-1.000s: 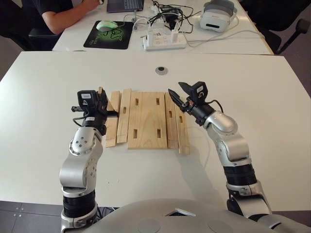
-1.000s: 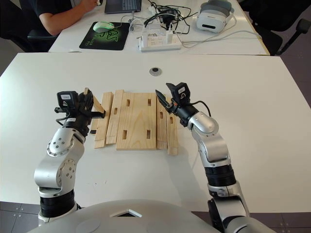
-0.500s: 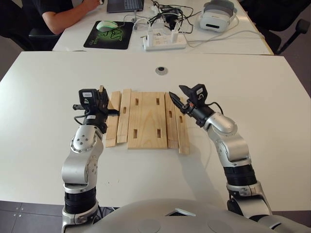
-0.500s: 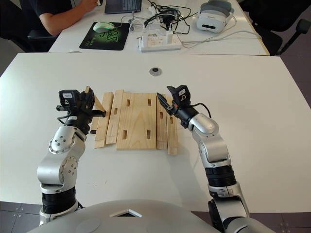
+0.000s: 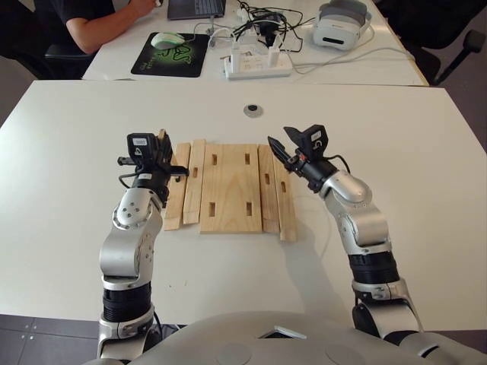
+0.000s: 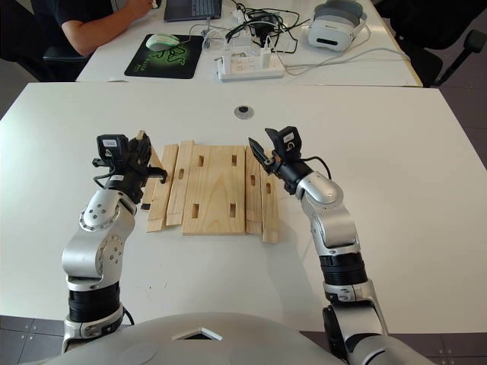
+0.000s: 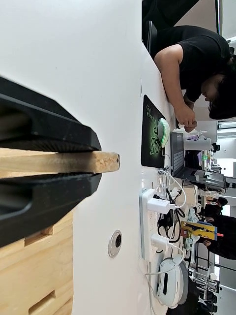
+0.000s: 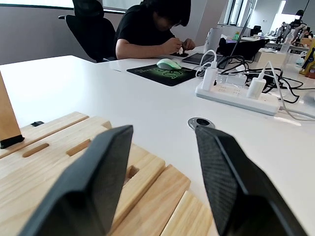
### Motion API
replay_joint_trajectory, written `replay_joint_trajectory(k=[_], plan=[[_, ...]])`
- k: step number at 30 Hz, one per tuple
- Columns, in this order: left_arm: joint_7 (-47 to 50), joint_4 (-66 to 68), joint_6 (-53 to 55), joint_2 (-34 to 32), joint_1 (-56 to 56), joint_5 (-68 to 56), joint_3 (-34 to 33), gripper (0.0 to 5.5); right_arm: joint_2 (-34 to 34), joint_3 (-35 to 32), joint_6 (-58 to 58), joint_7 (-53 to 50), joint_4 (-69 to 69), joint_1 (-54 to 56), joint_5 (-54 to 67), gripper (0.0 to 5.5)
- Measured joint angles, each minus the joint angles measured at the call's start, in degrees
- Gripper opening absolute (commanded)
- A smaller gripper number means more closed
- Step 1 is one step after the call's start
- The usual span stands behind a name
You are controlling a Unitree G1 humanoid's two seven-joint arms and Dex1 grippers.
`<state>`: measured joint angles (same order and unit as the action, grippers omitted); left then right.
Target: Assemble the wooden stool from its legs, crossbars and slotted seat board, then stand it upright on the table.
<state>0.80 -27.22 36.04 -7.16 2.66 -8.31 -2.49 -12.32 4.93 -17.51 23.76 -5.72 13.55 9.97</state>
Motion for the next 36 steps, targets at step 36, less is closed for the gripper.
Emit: replay_joint_trajectory(k=[36], plan=[[-7.3,-7.2,-15.7,-3.4,-19.1,1.1,0.7,0.44,0.0,0.1,0.4,0.0,-0.8,-0.7,-0.5,2.35]])
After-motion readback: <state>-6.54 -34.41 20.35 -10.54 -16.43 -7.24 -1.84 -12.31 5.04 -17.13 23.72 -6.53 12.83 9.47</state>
